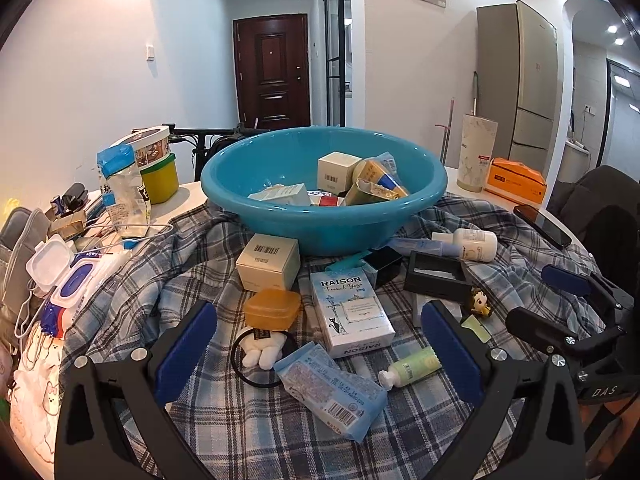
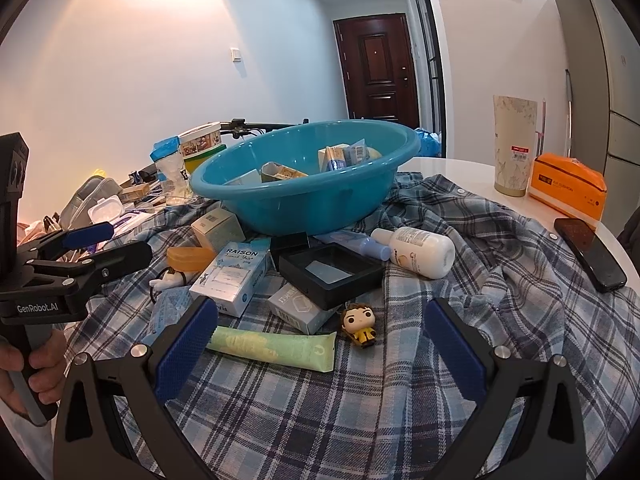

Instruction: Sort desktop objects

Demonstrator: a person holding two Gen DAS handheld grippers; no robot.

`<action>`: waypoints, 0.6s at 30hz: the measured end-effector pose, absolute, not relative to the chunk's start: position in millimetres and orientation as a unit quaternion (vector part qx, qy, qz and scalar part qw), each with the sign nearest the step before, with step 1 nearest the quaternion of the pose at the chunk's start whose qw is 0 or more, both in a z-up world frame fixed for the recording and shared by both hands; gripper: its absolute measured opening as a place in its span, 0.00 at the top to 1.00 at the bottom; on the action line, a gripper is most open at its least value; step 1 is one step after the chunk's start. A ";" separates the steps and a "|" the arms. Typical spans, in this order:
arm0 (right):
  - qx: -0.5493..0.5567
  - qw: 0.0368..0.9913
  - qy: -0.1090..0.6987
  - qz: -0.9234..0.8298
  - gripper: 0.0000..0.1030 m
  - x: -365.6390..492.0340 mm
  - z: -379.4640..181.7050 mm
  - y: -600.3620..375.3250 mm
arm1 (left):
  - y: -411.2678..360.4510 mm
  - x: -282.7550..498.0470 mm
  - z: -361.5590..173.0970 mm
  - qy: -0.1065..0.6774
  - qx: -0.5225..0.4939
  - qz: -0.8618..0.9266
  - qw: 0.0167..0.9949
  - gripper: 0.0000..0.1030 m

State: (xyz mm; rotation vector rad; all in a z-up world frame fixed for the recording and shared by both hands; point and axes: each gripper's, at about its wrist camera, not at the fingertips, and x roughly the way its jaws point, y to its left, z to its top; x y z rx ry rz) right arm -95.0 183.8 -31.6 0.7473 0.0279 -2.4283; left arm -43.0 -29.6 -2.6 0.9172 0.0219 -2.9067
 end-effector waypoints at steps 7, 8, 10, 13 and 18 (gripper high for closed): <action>0.282 0.297 0.009 -0.912 0.00 -95.1 -33.0 182.5 | -27.4 -45.4 -2.6 0.006 0.305 -0.951 0.043 0.00; 0.282 0.297 0.010 -0.912 0.00 -94.8 -33.0 182.3 | -27.5 -45.4 -2.8 0.007 0.305 -0.951 0.043 0.00; 0.282 0.297 0.009 -0.912 0.00 -95.1 -33.5 181.9 | -27.4 -45.2 -2.1 0.007 0.305 -0.951 0.041 0.00; 0.276 0.294 0.003 -0.915 0.00 -94.6 -32.3 183.3 | -27.3 -45.2 -2.2 0.007 0.305 -0.951 0.042 0.00; 0.278 0.295 0.001 -0.914 0.00 -96.1 -31.8 183.6 | -26.5 -45.3 -1.5 0.007 0.306 -0.951 0.040 0.00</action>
